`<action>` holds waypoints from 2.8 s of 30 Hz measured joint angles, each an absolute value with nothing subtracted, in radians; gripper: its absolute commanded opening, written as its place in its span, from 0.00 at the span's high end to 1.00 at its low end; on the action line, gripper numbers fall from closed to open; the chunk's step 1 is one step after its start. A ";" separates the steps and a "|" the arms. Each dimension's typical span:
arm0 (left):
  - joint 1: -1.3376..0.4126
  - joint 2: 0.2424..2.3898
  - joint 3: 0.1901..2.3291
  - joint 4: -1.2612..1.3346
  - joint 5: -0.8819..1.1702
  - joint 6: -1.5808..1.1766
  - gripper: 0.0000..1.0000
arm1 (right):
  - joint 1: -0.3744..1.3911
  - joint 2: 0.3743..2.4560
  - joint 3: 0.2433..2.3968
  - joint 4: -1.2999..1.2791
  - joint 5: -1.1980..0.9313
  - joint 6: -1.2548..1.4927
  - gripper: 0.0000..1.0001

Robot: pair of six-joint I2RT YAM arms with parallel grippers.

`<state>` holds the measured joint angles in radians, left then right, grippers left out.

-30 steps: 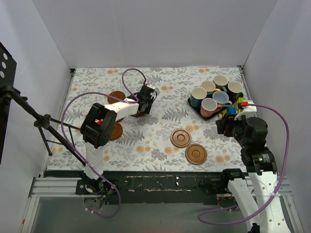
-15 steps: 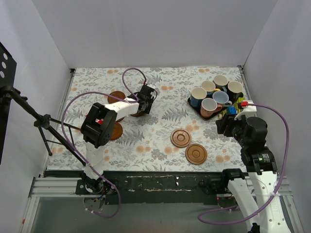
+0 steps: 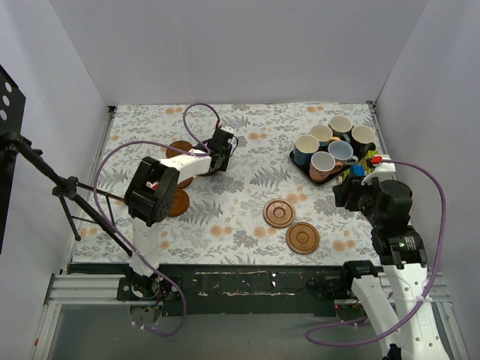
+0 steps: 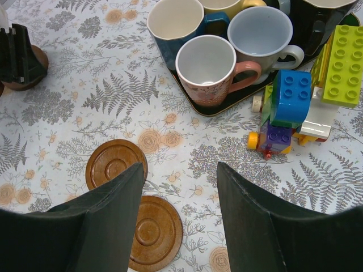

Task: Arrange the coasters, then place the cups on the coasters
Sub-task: Move the coaster to the center of the board.

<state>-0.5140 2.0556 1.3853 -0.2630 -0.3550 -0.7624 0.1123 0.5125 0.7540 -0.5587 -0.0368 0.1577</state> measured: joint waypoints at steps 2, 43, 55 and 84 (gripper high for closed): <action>-0.511 2.056 1.385 -0.261 -0.358 -0.763 0.62 | 0.112 0.513 0.754 -0.559 -0.037 0.158 0.37; -0.511 2.057 1.383 -0.257 -0.393 -0.747 0.60 | 0.112 0.512 0.754 -0.559 -0.036 0.158 0.37; -0.509 2.056 1.383 -0.257 -0.401 -0.739 0.54 | 0.112 0.512 0.754 -0.559 -0.037 0.158 0.37; -0.517 1.419 1.140 -0.260 -0.133 -0.822 0.02 | 0.116 0.635 0.810 -0.607 -0.207 0.125 0.42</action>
<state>-0.5167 1.4193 1.1404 -0.2600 -0.1329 -0.8223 0.1162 0.6353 0.8097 -0.6075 -0.2070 0.1249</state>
